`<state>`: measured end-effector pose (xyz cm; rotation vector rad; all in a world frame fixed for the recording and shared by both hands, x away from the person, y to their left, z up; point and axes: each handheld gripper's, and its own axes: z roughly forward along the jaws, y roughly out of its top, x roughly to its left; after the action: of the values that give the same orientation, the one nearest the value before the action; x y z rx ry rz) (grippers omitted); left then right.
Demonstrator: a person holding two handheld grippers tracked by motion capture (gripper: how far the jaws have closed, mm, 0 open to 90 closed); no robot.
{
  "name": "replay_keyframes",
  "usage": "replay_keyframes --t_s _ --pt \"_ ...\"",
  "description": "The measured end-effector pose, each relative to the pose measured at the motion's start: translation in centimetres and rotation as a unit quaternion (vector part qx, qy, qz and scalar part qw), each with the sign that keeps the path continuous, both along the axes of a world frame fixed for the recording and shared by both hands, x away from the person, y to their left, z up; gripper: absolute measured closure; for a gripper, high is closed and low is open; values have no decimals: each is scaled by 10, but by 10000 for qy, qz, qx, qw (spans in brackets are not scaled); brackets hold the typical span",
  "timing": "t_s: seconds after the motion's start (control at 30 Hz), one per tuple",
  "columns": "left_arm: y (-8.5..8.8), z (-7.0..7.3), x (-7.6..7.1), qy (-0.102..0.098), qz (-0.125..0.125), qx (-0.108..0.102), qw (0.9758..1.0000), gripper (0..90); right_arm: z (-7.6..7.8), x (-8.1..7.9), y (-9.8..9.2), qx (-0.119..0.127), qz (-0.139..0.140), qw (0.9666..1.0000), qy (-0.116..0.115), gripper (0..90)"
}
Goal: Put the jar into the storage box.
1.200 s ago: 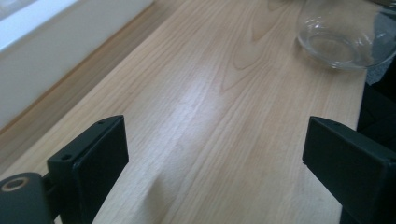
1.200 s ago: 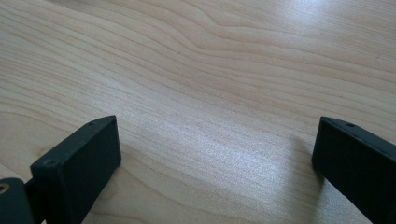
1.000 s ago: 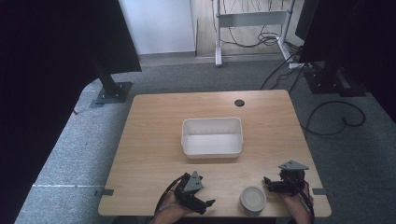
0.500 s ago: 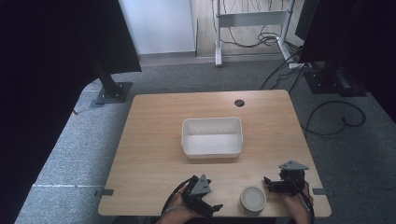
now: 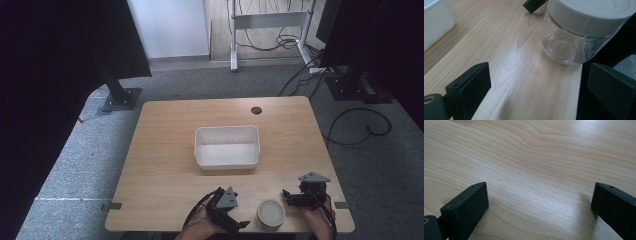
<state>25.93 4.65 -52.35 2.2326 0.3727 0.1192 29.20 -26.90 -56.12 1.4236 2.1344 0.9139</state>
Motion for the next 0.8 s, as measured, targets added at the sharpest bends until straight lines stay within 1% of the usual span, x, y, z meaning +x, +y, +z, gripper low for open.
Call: replay_keyframes --t_s 0.07,0.1,0.27,0.43,0.47,0.7,0.8 --pt "-4 0 -1 0 -32 2 10000 44 0 0 0 0 0 10000 0 8" --pt "-7 0 -2 22 -95 -3 10000 44 0 0 0 0 0 10000 0 7" --pt "-14 -1 -4 57 -168 -5 9998 44 0 0 0 -1 2 10000 -1 7" --pt "-21 -1 -6 36 -250 19 9997 45 0 0 0 -3 0 10000 0 7" --pt "-25 0 -7 5 -306 53 9995 46 0 0 0 -1 4 10000 -1 7" --pt "-35 -1 -9 30 -417 54 9991 49 0 0 0 -1 12 10000 0 7" --pt "-41 -2 -10 0 -462 69 9989 49 0 0 0 -4 21 10000 -3 7"
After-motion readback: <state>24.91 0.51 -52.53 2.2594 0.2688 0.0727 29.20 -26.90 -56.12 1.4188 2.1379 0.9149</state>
